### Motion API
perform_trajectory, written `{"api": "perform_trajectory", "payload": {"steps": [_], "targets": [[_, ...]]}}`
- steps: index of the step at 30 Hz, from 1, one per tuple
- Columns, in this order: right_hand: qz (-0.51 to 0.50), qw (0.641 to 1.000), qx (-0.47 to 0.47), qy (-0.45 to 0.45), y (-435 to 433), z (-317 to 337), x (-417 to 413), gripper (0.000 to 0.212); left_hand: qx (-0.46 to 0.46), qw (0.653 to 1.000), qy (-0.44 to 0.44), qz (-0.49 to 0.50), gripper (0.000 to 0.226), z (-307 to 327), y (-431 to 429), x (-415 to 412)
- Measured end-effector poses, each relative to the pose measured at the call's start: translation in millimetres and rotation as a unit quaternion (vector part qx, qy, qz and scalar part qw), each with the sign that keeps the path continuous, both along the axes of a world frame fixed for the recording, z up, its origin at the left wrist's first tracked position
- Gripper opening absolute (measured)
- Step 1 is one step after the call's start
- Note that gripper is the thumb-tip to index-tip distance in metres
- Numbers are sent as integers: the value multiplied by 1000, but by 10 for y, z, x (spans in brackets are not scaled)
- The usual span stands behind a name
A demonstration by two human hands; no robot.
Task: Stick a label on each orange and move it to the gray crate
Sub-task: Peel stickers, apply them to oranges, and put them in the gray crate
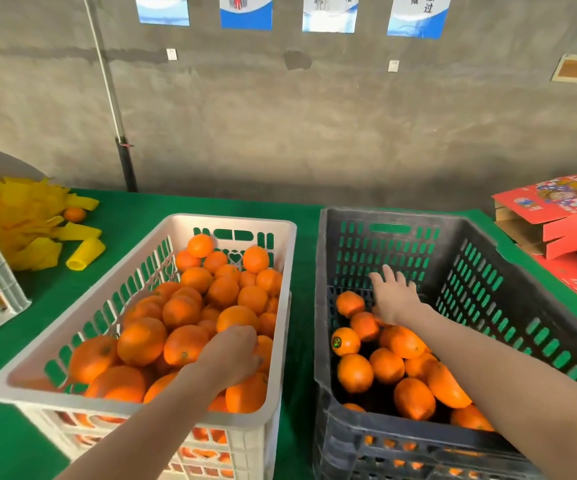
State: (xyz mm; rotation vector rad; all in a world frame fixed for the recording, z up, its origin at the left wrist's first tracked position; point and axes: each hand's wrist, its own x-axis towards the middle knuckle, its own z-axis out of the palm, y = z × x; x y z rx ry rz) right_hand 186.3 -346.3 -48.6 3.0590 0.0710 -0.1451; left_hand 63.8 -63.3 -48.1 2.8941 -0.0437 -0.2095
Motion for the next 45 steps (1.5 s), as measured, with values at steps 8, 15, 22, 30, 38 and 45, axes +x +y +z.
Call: {"api": "perform_trajectory", "payload": {"steps": [8,15,22,30,38,45], "targets": [[205,931,219,-206,676,831,-723,38,40,998,39,31,71,-30,108,338],[358,819,364,-262,738,1023,-1998,17,-62,991,-31,113,71,100,80,210],[323,870,365,72,319,3,-2840,17,-454,864,-152,156,81,511,1,-384],[95,964,106,225,-60,-1048,-2824,54,-556,822,-117,37,63,416,-420,-1413],[97,945,301,85,-55,-961,-2884,28,-596,797,53,82,68,-189,-641,-1897],[119,901,416,33,-1,-691,-2821,18,-609,739,289,-15,89,-636,-734,-1967]]}}
